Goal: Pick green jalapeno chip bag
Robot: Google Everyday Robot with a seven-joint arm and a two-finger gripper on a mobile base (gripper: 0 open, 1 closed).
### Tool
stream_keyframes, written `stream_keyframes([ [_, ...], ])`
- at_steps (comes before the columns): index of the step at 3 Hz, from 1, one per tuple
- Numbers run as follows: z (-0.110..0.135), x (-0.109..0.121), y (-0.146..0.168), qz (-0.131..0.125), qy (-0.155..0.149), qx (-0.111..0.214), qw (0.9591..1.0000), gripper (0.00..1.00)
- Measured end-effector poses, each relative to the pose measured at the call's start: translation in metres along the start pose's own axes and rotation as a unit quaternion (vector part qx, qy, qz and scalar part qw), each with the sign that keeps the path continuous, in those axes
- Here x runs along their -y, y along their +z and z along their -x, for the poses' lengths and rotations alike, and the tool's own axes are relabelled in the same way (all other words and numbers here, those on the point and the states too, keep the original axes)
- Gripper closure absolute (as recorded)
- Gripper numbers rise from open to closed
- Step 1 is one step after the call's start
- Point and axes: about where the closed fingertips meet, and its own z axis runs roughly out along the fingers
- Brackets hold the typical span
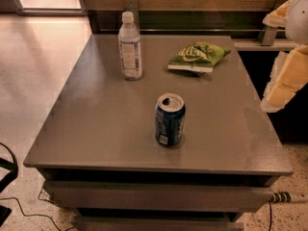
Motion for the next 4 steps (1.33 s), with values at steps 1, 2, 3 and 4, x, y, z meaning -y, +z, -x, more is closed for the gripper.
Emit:
stream_keyframes([
  [1,0.007,0.041,0.008,-0.008,0.016,0.074,0.9971,0.00],
  [2,0.020,0.068,0.023,-0.010,0.054,0.161,0.9853,0.00],
  [3,0.033,0.088,0.035,-0.027,0.088,0.203,0.9749,0.00],
  [4,0.044,0.106,0.046,-0.053,0.119,0.209,0.9692,0.00],
])
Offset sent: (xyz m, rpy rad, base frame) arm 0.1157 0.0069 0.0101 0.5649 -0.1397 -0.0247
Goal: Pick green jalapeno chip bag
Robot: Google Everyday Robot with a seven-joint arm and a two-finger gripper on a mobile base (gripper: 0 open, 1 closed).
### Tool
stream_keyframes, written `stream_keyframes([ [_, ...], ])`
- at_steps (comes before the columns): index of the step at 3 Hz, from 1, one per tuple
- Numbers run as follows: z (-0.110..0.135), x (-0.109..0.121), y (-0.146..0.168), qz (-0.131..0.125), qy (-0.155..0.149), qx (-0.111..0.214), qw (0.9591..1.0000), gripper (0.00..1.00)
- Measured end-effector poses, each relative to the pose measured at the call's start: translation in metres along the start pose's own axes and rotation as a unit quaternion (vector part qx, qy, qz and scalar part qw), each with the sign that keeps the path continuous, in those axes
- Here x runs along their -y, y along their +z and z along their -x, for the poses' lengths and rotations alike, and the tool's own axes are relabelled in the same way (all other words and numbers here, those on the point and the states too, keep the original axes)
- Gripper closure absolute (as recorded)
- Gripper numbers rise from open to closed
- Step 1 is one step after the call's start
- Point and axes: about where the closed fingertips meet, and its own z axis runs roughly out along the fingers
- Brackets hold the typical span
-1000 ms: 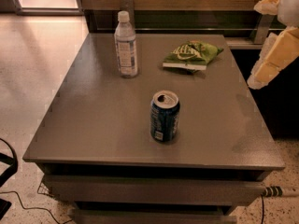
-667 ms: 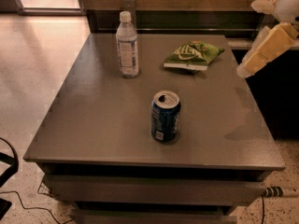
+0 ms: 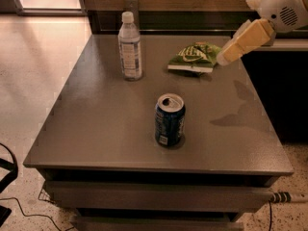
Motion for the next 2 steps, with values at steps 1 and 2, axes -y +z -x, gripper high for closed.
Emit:
stream_keyframes([
  [1,0.0051,0.0166,0.0152,-0.034,0.017,-0.017,0.9991,0.00],
  [2,0.0050,0.0176,0.0176,-0.037,0.018,-0.018,0.9990,0.00],
])
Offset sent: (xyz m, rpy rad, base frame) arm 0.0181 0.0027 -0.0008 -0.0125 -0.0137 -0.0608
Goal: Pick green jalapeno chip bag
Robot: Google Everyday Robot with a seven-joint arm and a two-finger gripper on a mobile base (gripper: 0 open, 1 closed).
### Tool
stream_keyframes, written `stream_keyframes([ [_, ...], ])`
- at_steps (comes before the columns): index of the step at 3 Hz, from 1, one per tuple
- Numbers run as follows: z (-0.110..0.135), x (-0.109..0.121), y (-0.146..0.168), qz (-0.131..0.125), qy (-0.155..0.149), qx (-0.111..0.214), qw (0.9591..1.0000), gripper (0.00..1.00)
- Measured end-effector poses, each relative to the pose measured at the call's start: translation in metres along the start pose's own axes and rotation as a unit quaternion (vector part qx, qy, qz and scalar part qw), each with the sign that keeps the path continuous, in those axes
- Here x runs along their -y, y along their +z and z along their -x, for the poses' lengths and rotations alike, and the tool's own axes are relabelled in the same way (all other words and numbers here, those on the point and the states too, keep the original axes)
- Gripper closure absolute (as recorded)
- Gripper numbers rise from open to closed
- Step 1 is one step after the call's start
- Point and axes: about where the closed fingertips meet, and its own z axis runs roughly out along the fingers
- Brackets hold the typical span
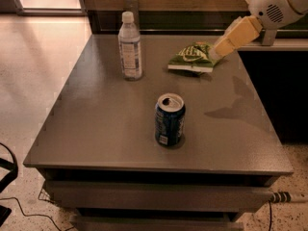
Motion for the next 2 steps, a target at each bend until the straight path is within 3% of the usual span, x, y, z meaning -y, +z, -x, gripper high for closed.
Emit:
stream_keyframes([
  [1,0.000,0.004,0.012,-0.013,0.008,-0.001,0.9999,0.00],
  [2,0.001,0.028,0.039,-0.025,0.026,0.016,0.9992,0.00],
])
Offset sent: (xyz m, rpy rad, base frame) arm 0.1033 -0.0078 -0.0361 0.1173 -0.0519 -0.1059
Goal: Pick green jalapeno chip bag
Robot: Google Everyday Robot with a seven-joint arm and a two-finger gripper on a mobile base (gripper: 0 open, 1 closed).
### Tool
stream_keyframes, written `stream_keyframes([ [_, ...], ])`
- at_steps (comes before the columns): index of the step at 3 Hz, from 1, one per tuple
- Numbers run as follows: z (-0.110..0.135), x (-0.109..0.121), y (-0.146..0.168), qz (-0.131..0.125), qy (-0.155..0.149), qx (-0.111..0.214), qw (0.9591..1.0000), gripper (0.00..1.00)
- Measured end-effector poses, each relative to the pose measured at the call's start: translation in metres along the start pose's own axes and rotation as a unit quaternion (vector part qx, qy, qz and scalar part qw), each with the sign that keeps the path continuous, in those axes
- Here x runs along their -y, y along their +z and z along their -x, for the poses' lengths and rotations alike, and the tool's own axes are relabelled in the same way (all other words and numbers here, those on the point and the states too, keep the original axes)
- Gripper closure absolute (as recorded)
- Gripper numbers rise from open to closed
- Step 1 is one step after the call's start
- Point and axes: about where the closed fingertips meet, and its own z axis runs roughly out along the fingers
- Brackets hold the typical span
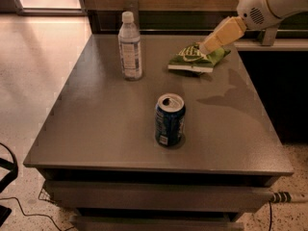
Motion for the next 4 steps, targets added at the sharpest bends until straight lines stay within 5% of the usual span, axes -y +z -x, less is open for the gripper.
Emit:
stream_keyframes([
  [2,-0.019,0.033,0.062,0.020,0.046,0.003,0.9987,0.00],
  [4,-0.059,0.042,0.102,0.035,0.089,-0.039,0.9946,0.00],
])
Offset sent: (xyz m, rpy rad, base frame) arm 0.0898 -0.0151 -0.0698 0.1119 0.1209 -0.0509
